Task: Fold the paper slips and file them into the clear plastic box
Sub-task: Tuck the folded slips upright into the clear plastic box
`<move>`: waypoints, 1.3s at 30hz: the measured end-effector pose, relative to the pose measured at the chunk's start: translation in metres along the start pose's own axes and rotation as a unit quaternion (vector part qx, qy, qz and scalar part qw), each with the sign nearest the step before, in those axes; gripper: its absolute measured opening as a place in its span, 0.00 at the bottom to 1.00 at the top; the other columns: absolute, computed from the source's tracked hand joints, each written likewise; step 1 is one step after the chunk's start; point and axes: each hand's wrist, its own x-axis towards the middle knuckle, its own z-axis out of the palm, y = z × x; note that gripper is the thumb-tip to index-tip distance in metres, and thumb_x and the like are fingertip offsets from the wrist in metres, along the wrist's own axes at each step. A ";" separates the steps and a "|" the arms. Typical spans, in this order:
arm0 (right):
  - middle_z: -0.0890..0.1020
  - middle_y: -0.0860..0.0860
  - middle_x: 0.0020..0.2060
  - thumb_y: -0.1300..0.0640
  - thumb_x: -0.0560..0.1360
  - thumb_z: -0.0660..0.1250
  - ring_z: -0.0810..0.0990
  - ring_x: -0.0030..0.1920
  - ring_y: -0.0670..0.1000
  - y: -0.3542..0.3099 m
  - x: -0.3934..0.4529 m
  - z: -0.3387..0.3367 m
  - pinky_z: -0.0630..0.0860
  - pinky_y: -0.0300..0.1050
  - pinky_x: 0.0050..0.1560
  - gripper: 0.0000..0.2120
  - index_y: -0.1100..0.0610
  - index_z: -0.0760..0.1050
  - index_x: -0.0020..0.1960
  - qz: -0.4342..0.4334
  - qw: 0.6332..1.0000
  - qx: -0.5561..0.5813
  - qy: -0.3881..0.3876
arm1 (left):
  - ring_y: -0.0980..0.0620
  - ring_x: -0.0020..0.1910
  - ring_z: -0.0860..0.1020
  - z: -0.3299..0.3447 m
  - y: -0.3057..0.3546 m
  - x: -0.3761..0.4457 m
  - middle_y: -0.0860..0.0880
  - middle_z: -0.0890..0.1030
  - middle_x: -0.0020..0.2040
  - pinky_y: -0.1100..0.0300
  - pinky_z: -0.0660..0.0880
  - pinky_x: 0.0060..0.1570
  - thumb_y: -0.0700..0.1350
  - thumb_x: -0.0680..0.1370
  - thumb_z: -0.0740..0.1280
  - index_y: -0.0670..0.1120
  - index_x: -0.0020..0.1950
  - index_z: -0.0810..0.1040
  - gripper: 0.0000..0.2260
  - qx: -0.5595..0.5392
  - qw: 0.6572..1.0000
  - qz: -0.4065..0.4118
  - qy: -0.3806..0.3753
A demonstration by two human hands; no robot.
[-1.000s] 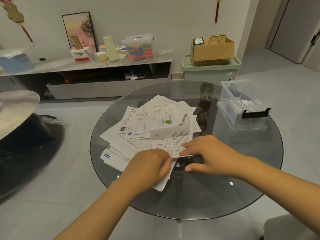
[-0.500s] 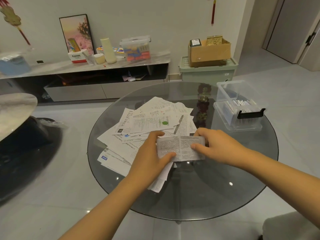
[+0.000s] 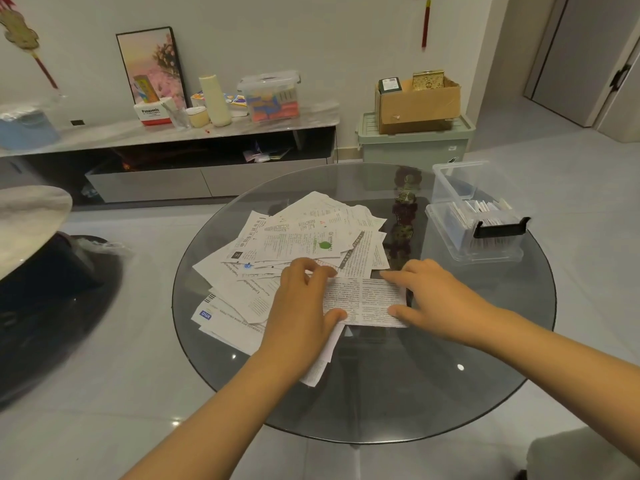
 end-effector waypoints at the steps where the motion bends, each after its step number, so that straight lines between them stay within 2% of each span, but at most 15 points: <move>1: 0.69 0.49 0.59 0.45 0.77 0.61 0.66 0.62 0.50 0.000 -0.003 0.000 0.66 0.42 0.62 0.29 0.50 0.58 0.74 0.004 1.000 -0.006 -0.004 | 0.54 0.60 0.67 0.000 0.000 -0.001 0.52 0.67 0.61 0.63 0.67 0.58 0.50 0.74 0.71 0.51 0.63 0.73 0.19 0.011 1.000 0.018 0.000; 5: 0.67 0.47 0.46 0.43 0.76 0.61 0.70 0.50 0.49 -0.003 -0.016 -0.001 0.72 0.44 0.52 0.21 0.53 0.70 0.65 0.021 0.999 -0.021 -0.036 | 0.49 0.52 0.75 0.008 0.003 -0.006 0.50 0.77 0.51 0.56 0.70 0.51 0.51 0.76 0.66 0.47 0.55 0.81 0.12 0.019 0.997 0.078 -0.023; 9: 0.66 0.46 0.41 0.44 0.75 0.63 0.73 0.46 0.49 -0.004 -0.029 -0.006 0.73 0.44 0.48 0.17 0.53 0.73 0.58 0.013 0.997 -0.006 -0.072 | 0.52 0.65 0.67 0.011 0.009 -0.011 0.53 0.71 0.66 0.57 0.59 0.64 0.63 0.75 0.53 0.55 0.68 0.72 0.25 0.050 0.986 0.103 -0.118; 11: 0.70 0.47 0.44 0.48 0.75 0.65 0.75 0.46 0.48 -0.003 -0.036 -0.008 0.74 0.42 0.49 0.22 0.51 0.69 0.67 -0.003 0.997 0.029 -0.070 | 0.53 0.71 0.59 0.010 0.009 -0.012 0.54 0.63 0.73 0.57 0.51 0.71 0.66 0.74 0.51 0.58 0.71 0.66 0.28 0.044 0.982 0.097 -0.159; 14: 0.74 0.45 0.50 0.54 0.74 0.67 0.75 0.44 0.43 0.000 -0.045 -0.007 0.72 0.32 0.46 0.32 0.41 0.56 0.73 -0.018 0.993 0.103 -0.048 | 0.55 0.74 0.53 0.007 0.012 -0.013 0.57 0.57 0.76 0.56 0.51 0.73 0.66 0.75 0.57 0.59 0.73 0.63 0.27 0.006 0.976 0.091 -0.198; 18: 0.73 0.41 0.45 0.53 0.75 0.67 0.72 0.42 0.40 0.008 -0.050 -0.007 0.68 0.29 0.46 0.17 0.44 0.74 0.63 -0.068 0.994 0.083 -0.001 | 0.62 0.74 0.48 0.003 0.017 -0.013 0.62 0.52 0.76 0.56 0.51 0.74 0.70 0.70 0.59 0.61 0.73 0.61 0.33 -0.032 0.964 0.083 -0.249; 21: 0.74 0.41 0.43 0.51 0.75 0.67 0.71 0.40 0.38 0.010 -0.052 -0.009 0.68 0.30 0.44 0.11 0.44 0.80 0.56 -0.082 0.992 0.092 0.012 | 0.63 0.74 0.47 -0.001 0.021 -0.015 0.64 0.50 0.76 0.54 0.51 0.74 0.74 0.64 0.59 0.62 0.73 0.60 0.40 -0.035 0.956 0.090 -0.276; 24: 0.75 0.40 0.43 0.52 0.73 0.69 0.73 0.43 0.39 0.011 -0.052 -0.010 0.68 0.29 0.44 0.07 0.44 0.82 0.49 -0.074 0.986 0.139 0.057 | 0.62 0.73 0.50 0.000 0.021 -0.014 0.63 0.54 0.75 0.57 0.52 0.73 0.74 0.64 0.61 0.61 0.72 0.63 0.38 -0.030 0.958 0.102 -0.266; 26: 0.78 0.41 0.44 0.53 0.73 0.69 0.74 0.47 0.39 0.011 -0.048 -0.010 0.69 0.30 0.47 0.04 0.46 0.82 0.46 -0.073 0.981 0.160 0.085 | 0.61 0.69 0.61 0.002 0.022 -0.012 0.62 0.65 0.69 0.60 0.60 0.68 0.70 0.70 0.61 0.59 0.66 0.72 0.28 -0.061 0.964 0.116 -0.229; 28: 0.80 0.42 0.42 0.53 0.75 0.67 0.75 0.45 0.41 0.009 -0.042 -0.008 0.72 0.37 0.48 0.03 0.48 0.80 0.45 -0.046 0.978 0.178 0.096 | 0.62 0.52 0.73 0.003 0.027 -0.009 0.61 0.77 0.52 0.62 0.70 0.51 0.63 0.76 0.60 0.54 0.49 0.80 0.16 -0.117 0.969 0.116 -0.183; 30: 0.81 0.43 0.39 0.53 0.75 0.67 0.78 0.42 0.43 0.008 -0.036 -0.005 0.74 0.38 0.45 0.02 0.47 0.78 0.46 -0.006 0.973 0.211 0.095 | 0.60 0.35 0.73 0.004 0.031 -0.007 0.56 0.76 0.34 0.64 0.66 0.35 0.58 0.79 0.60 0.54 0.37 0.74 0.14 -0.139 0.978 0.078 -0.135; 31: 0.81 0.43 0.38 0.53 0.74 0.68 0.78 0.41 0.44 0.007 -0.033 -0.003 0.74 0.37 0.43 0.02 0.47 0.77 0.46 0.007 0.968 0.231 0.096 | 0.61 0.33 0.72 0.005 0.032 -0.006 0.57 0.74 0.31 0.67 0.64 0.32 0.56 0.78 0.61 0.56 0.36 0.74 0.12 -0.143 0.982 0.056 -0.109; 33: 0.81 0.45 0.37 0.54 0.73 0.70 0.79 0.39 0.44 0.006 -0.028 0.001 0.75 0.37 0.42 0.07 0.46 0.75 0.49 0.026 0.961 0.260 0.094 | 0.65 0.37 0.73 0.008 0.031 -0.003 0.61 0.76 0.38 0.72 0.66 0.36 0.52 0.77 0.65 0.59 0.48 0.76 0.02 -0.167 0.982 0.014 -0.082; 36: 0.81 0.45 0.38 0.55 0.71 0.72 0.78 0.39 0.43 0.006 -0.022 0.008 0.75 0.37 0.43 0.16 0.46 0.70 0.56 0.049 0.957 0.275 0.082 | 0.61 0.52 0.72 0.016 0.027 0.000 0.61 0.71 0.54 0.70 0.69 0.51 0.47 0.76 0.68 0.55 0.65 0.71 0.18 -0.150 0.985 0.005 -0.088; 39: 0.80 0.44 0.39 0.54 0.71 0.72 0.76 0.40 0.41 0.006 -0.022 0.013 0.71 0.33 0.41 0.21 0.44 0.67 0.59 0.046 0.963 0.253 0.081 | 0.58 0.60 0.67 0.020 0.024 0.002 0.56 0.68 0.58 0.66 0.64 0.59 0.45 0.75 0.69 0.52 0.64 0.72 0.19 -0.127 0.987 0.032 -0.091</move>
